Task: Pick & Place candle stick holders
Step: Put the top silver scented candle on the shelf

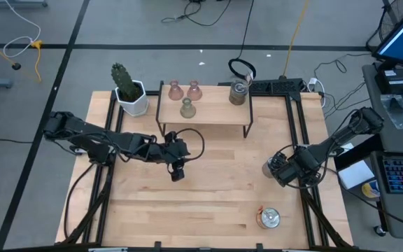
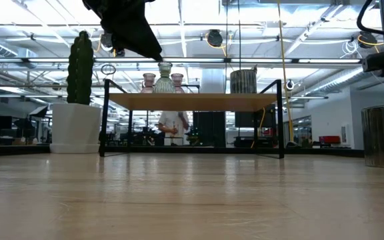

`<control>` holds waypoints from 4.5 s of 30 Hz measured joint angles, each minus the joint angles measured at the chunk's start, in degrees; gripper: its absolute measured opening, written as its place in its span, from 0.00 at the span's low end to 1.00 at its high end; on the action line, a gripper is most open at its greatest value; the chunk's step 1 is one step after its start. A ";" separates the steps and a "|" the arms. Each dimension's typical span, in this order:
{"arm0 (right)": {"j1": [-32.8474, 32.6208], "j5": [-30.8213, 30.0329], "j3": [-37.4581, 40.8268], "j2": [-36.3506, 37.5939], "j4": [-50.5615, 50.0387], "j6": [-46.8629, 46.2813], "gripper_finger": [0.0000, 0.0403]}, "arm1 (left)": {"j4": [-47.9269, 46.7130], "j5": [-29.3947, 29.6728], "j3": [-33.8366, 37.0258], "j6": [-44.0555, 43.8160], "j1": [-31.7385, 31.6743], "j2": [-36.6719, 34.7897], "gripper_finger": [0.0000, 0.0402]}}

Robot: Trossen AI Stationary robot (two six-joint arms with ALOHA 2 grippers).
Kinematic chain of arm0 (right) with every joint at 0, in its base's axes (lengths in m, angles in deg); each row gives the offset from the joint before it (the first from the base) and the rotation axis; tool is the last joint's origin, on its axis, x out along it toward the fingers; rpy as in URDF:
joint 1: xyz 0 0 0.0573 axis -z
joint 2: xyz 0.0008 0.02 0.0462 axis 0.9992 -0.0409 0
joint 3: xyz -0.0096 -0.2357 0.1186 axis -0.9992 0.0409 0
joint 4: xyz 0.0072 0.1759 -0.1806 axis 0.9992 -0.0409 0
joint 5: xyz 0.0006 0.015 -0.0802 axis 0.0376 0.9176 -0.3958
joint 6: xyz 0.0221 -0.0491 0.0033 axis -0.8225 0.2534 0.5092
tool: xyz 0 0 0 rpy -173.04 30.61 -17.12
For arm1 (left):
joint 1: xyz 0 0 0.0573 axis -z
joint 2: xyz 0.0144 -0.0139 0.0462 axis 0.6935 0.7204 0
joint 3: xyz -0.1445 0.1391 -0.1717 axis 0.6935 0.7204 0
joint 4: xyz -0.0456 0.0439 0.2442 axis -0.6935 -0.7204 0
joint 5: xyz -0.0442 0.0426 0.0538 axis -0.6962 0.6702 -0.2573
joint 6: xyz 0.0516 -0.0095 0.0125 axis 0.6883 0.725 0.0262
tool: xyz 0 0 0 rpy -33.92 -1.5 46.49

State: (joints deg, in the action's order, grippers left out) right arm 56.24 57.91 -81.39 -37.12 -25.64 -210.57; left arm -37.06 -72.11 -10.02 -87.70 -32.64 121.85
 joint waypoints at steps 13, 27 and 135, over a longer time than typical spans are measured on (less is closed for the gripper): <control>0.00 -0.02 0.17 0.00 -0.05 0.02 0.97 | 0.00 0.00 0.00 -0.57 0.00 0.00 0.26; -0.01 -0.27 0.17 0.00 -0.07 1.55 0.97 | 0.00 0.02 0.00 -1.62 0.11 0.00 0.26; 5.77 -6.28 10.70 0.52 18.43 10.41 0.12 | 0.06 0.09 0.00 -4.18 0.13 0.02 0.26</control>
State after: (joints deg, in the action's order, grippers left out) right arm 62.00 51.64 -70.68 -36.60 -7.21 -200.16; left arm -37.00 -72.02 -10.02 -91.88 -32.52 121.88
